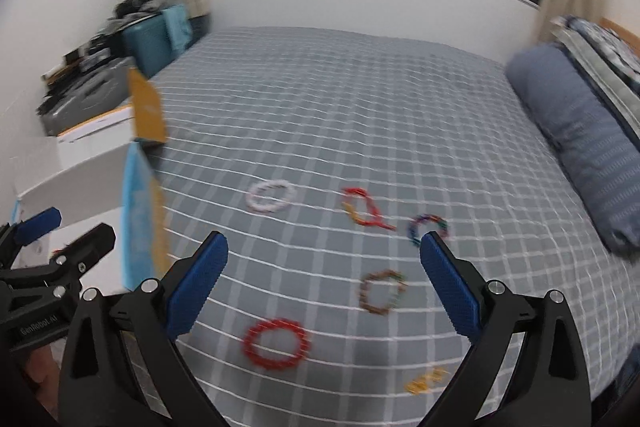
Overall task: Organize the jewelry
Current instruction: 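Withdraw both open tools from the box back over the bed, then grasp the red bead bracelet with left tool while right tool grasps amber earrings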
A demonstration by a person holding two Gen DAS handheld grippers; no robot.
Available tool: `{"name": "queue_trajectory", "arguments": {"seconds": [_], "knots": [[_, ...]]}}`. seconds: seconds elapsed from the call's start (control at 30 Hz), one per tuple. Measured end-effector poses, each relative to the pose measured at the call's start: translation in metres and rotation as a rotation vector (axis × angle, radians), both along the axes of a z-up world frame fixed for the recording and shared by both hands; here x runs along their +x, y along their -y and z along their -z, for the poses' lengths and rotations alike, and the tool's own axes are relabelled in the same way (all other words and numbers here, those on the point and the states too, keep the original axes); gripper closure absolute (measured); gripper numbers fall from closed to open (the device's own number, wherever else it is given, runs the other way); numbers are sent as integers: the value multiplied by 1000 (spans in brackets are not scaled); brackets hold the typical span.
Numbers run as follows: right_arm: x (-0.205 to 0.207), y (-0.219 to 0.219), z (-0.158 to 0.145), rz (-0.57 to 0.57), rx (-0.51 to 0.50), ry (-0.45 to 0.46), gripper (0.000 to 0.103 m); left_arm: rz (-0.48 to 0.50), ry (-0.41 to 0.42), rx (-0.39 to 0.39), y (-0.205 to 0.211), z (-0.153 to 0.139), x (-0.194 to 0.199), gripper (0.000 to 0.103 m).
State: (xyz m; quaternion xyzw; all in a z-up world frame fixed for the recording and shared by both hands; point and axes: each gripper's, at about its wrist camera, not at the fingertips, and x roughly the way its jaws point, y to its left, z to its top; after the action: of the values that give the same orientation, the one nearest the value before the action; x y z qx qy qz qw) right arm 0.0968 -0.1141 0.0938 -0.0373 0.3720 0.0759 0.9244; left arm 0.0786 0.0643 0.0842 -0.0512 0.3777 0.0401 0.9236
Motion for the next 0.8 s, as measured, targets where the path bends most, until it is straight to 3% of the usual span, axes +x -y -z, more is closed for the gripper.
{"name": "queue_trajectory", "arguments": {"seconds": [0.23,0.4,0.8], "knots": [[-10,73,31,110,-2,-52,10,149,-36,0,67,28,14,6],[-15,103,61,157,-5,-101,10,259,-78,-19,103,64,20,6],[-26,127,133,150,19,-217,11,264,-179,2,110,142,21,6]]}}
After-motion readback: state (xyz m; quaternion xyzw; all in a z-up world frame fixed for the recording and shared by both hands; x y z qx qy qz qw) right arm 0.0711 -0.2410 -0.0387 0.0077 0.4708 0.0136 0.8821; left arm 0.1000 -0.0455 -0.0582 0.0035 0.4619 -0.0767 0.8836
